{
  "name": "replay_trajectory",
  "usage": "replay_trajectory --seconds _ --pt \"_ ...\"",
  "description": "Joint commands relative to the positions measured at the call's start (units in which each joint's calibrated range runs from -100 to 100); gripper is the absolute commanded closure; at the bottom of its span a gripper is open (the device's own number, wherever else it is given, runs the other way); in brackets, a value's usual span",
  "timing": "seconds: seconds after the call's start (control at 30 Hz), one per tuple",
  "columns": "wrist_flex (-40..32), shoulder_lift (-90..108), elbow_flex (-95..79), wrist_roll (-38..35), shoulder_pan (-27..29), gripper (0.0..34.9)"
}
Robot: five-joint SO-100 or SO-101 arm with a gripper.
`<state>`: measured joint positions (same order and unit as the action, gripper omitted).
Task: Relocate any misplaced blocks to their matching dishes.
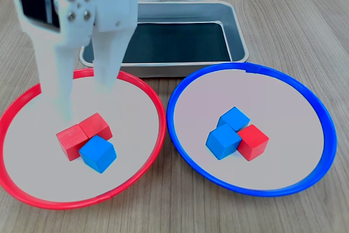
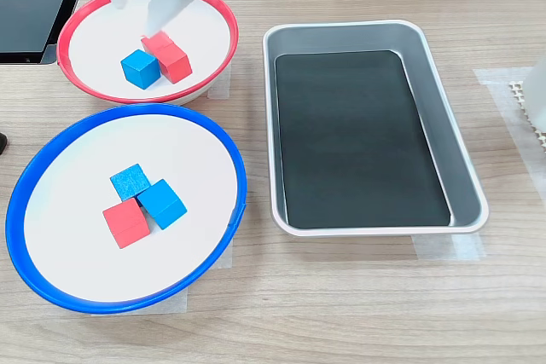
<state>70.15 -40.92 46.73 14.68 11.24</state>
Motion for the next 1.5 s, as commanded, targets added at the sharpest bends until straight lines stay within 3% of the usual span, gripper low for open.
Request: replay_trajectory --seconds 0.0,0.43,1.47 --pt "0.47 -2.28 7.48 0.29 0.86 23.0" --pt "4.51 -3.73 7.3 0.39 -1.78 20.8" --pt "2.53 -11.49 11.76 -0.24 -0.74 18.6"
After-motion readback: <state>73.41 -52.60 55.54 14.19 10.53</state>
